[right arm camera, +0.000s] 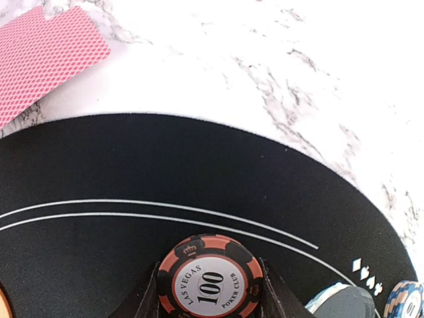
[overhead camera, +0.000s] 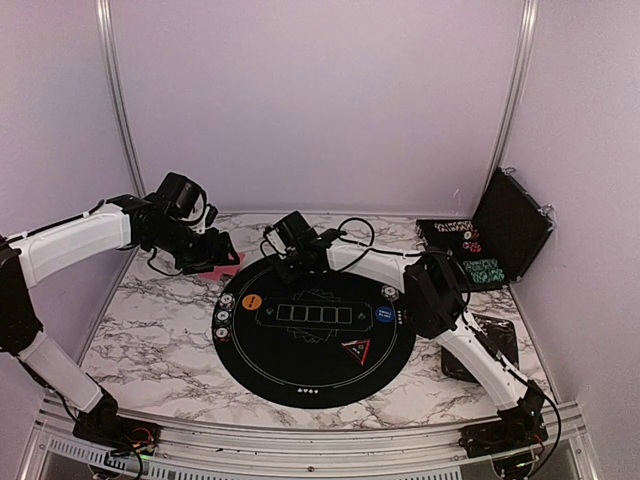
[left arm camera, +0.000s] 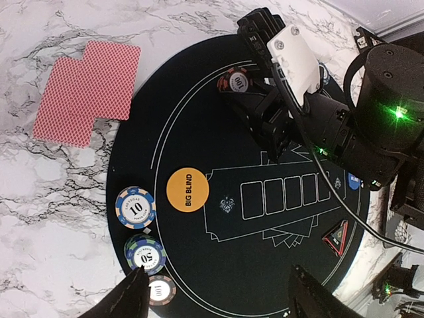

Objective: Distribute texas hold em gaming equipment
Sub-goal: Move the pile of poker chips to the dealer area.

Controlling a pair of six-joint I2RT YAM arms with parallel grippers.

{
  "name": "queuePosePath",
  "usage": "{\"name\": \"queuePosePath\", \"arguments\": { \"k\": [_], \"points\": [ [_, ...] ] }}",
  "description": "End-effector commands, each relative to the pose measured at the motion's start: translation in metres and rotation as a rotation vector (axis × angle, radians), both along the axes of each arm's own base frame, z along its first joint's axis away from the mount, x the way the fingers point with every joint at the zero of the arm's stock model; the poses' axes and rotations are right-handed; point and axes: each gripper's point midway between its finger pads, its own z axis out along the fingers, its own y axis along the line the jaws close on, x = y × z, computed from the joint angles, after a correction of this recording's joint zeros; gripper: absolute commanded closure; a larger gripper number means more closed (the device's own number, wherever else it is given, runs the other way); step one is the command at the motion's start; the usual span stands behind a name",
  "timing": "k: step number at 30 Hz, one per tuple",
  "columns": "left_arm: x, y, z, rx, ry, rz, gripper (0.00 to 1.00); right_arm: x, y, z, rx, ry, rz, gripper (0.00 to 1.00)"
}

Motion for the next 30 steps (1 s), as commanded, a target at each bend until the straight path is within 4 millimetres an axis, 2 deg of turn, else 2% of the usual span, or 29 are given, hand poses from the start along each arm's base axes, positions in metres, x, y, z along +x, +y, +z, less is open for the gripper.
{"name": "queuePosePath", "arguments": {
  "k": [1,16,24,30],
  "points": [
    [0.008,-0.006,0.004,-0.019,-0.022,-0.023,0.27,0.023,-0.022,-0.016,-0.047,-0.025,-0.047,0.76],
    [0.008,-0.009,-0.004,-0.032,-0.009,-0.032,0.27,0.064,-0.056,-0.007,-0.011,-0.053,-0.113,0.75],
    [0.01,-0.01,-0.007,-0.034,0.001,-0.034,0.27,0.077,-0.074,-0.011,-0.014,-0.05,-0.146,0.75],
    [0.012,-0.011,-0.009,-0.034,0.006,-0.031,0.27,0.087,-0.086,-0.006,-0.011,-0.06,-0.172,0.75]
  ]
}}
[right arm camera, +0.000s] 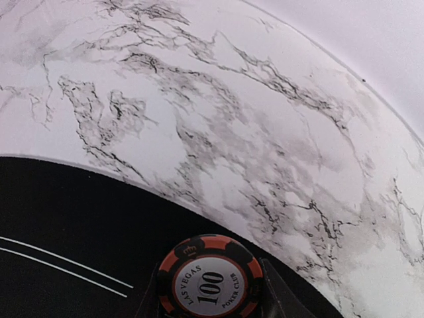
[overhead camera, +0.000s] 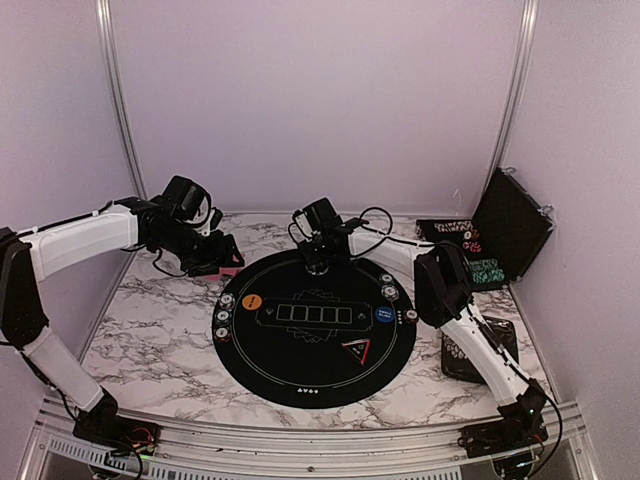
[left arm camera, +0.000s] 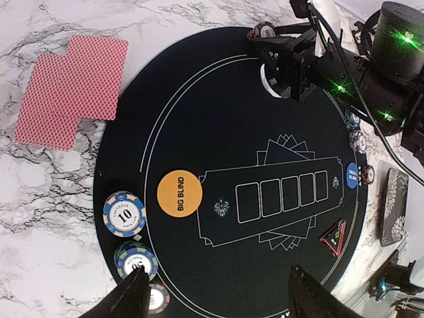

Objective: Distribute texas hold em gaming equipment
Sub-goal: Move the pile of poker chips to the dealer area.

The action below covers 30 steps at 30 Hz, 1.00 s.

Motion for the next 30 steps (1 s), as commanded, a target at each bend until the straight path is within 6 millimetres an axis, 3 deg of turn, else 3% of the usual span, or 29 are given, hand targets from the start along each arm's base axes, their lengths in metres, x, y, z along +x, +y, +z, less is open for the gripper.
{"name": "queuePosePath", "arguments": {
  "k": [1,10,30],
  "points": [
    [0.006,-0.003,0.002,-0.008,-0.016,-0.013,0.27,0.018,-0.022,-0.008,-0.027,-0.013,-0.049,0.75],
    [0.006,-0.004,0.001,-0.011,-0.009,-0.013,0.28,0.023,-0.036,-0.003,-0.042,-0.007,-0.064,0.76],
    [0.006,-0.005,-0.001,-0.014,0.001,-0.011,0.28,0.009,-0.039,0.014,-0.025,0.028,-0.051,0.82]
  ]
}}
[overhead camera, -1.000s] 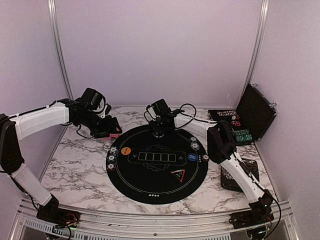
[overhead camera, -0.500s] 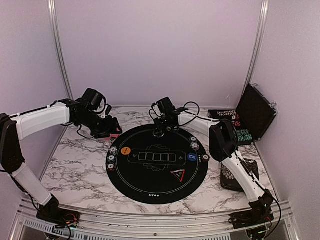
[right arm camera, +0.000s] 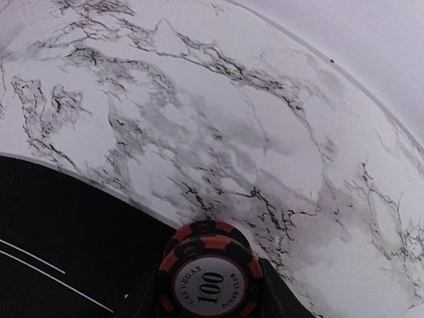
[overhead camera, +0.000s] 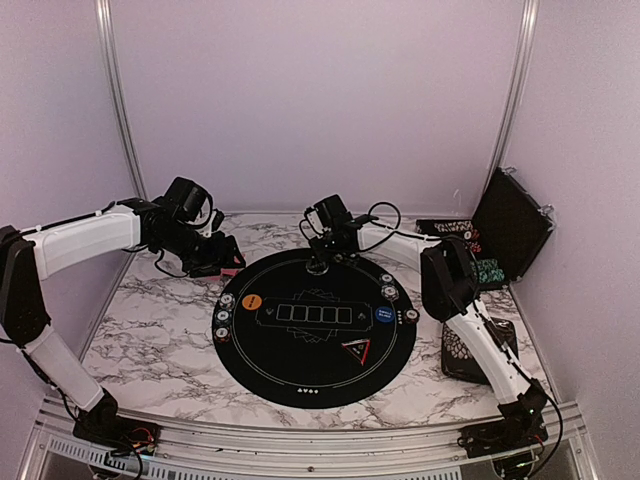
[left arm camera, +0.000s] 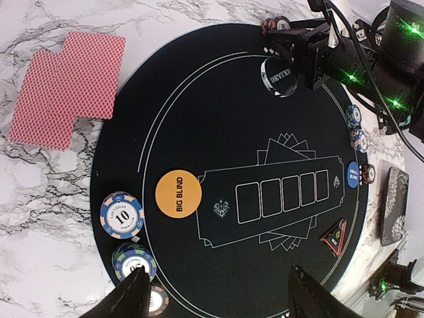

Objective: Distribute texas hold em gaming equipment
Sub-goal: Move the pile of poker chips to the dealer area.

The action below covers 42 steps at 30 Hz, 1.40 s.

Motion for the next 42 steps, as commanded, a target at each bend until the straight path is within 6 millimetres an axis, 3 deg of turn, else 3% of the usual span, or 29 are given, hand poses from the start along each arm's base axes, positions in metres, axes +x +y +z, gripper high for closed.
{"name": "queuePosePath", "arguments": {
  "k": [1,22,30,42],
  "points": [
    [0.005,-0.002,0.004,-0.012,-0.011,-0.006,0.28,-0.005,-0.006,0.014,-0.001,0.024,-0.002,0.83],
    [0.006,-0.003,0.002,-0.012,-0.005,-0.003,0.28,-0.008,-0.008,0.023,-0.006,0.022,0.004,0.81],
    [0.007,-0.003,0.001,-0.013,-0.003,0.0,0.28,-0.003,0.001,0.031,0.025,0.0,0.026,0.69],
    [0.008,-0.003,-0.001,-0.01,-0.002,-0.002,0.28,0.009,0.011,0.053,0.08,-0.067,0.032,0.33]
  ]
}}
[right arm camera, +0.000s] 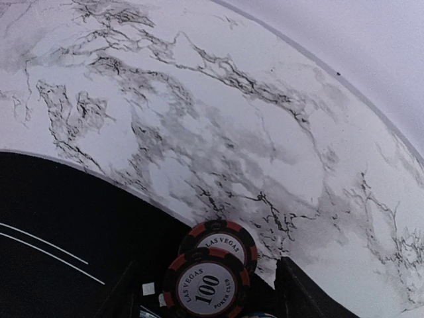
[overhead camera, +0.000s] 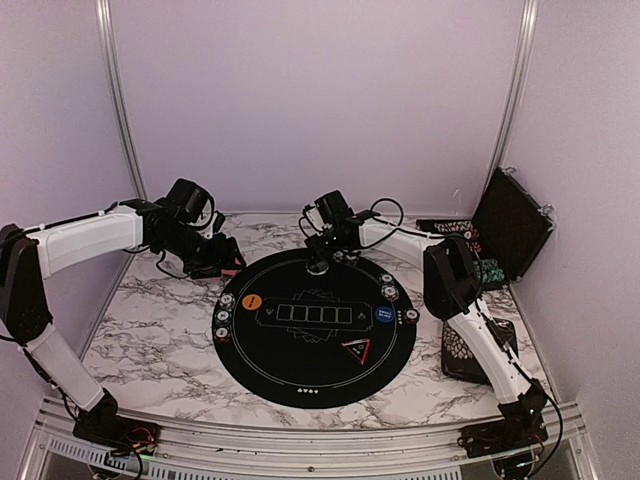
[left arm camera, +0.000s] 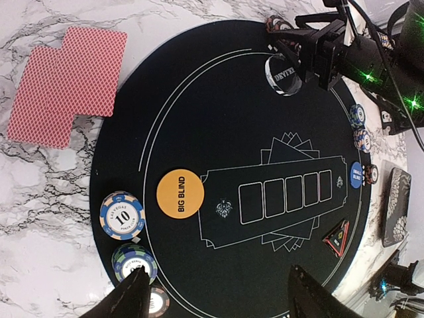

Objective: Distribute texas hold em gaming equipment
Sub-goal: Move the pile of poker chips to the dealer area, then pick up the face-down deck piles from the center of the board.

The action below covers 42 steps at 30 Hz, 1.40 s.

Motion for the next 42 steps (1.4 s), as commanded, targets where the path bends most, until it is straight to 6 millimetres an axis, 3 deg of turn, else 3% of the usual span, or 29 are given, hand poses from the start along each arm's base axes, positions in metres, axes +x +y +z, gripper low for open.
{"name": "queuePosePath", "arguments": {
  "k": [1,14,22,30,42],
  "points": [
    [0.007,-0.003,0.006,-0.015,-0.018,-0.005,0.28,0.016,0.006,0.044,0.062,-0.092,-0.01,0.32],
    [0.01,0.0,0.008,-0.004,-0.032,0.012,0.26,0.014,0.007,0.1,0.142,-0.148,-0.018,0.22],
    [0.013,0.001,0.008,0.004,-0.04,0.014,0.24,-0.01,-0.002,0.142,0.19,-0.134,-0.057,0.1],
    [0.013,0.003,0.0,0.006,-0.04,0.01,0.22,-0.056,-0.008,0.142,0.163,-0.059,-0.089,0.02],
    [0.006,0.015,-0.008,0.033,-0.032,0.044,0.21,-0.105,-0.021,0.146,0.245,0.032,-0.135,0.02]
  ]
}}
